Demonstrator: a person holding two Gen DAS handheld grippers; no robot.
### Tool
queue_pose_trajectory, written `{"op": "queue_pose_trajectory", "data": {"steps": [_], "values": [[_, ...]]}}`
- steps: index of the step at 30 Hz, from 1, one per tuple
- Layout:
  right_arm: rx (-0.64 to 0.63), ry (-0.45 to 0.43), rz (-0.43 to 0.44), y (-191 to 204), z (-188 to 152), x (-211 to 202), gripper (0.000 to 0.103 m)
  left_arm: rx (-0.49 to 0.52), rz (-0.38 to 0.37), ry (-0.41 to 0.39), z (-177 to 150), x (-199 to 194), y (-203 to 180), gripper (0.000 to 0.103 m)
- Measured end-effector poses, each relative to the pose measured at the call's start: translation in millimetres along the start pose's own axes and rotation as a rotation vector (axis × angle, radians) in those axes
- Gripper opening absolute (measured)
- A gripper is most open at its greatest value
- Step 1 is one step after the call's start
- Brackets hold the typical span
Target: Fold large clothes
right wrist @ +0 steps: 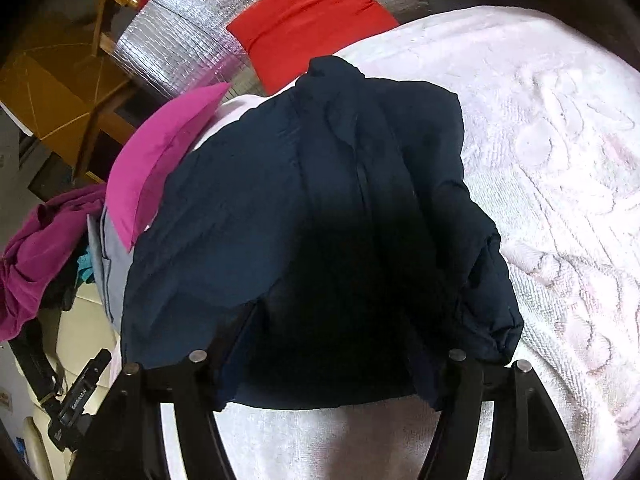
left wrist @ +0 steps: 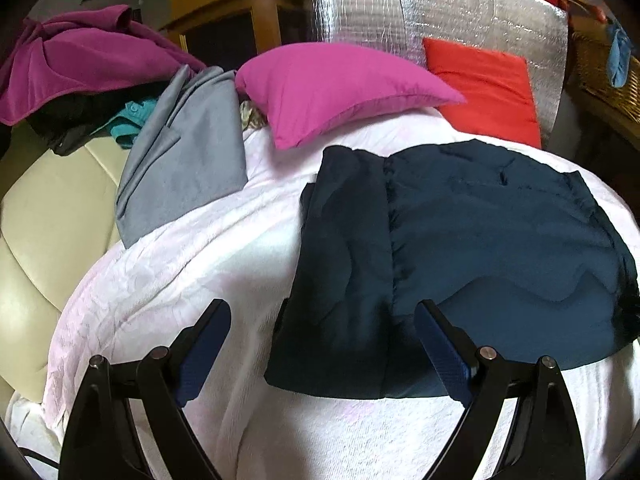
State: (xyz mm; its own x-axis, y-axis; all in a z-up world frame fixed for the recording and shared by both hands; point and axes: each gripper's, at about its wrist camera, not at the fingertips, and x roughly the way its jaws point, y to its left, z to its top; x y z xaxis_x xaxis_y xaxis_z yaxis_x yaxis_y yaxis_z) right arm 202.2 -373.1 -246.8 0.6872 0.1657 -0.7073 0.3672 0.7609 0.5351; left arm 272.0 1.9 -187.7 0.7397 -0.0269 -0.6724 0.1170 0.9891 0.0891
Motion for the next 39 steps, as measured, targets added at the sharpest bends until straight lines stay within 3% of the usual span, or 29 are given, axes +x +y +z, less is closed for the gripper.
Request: {"op": "queue_pose_trajectory", "data": {"steps": [13,20,26,32,39], "values": [[0.012,0.030,-0.030,9.4,5.7,-6.7,0.071,-0.016,-0.011,-0.009,1.4,-0.2,2.8,0.094],[-0.042,-0.091,0.019,30.2,23.4,-34.6,0.072,-0.013,0.004,0.003,2.7,5.4,2.3,0.094],[0.026,0.011,0.015,10.9,22.7,5.4,0.071,0.003,0.019,0.012,2.9,10.0,-0.2,0.094],[0.015,0.008,0.026,10.0,21.7,3.7,0.071,0.008,0.026,0.020,3.7,13.9,-1.2,0.094],[0.006,-0.073,0.058,9.6,24.6,-28.7,0.071,0.005,0.037,0.040,4.0,20.0,0.5,0.094]]}}
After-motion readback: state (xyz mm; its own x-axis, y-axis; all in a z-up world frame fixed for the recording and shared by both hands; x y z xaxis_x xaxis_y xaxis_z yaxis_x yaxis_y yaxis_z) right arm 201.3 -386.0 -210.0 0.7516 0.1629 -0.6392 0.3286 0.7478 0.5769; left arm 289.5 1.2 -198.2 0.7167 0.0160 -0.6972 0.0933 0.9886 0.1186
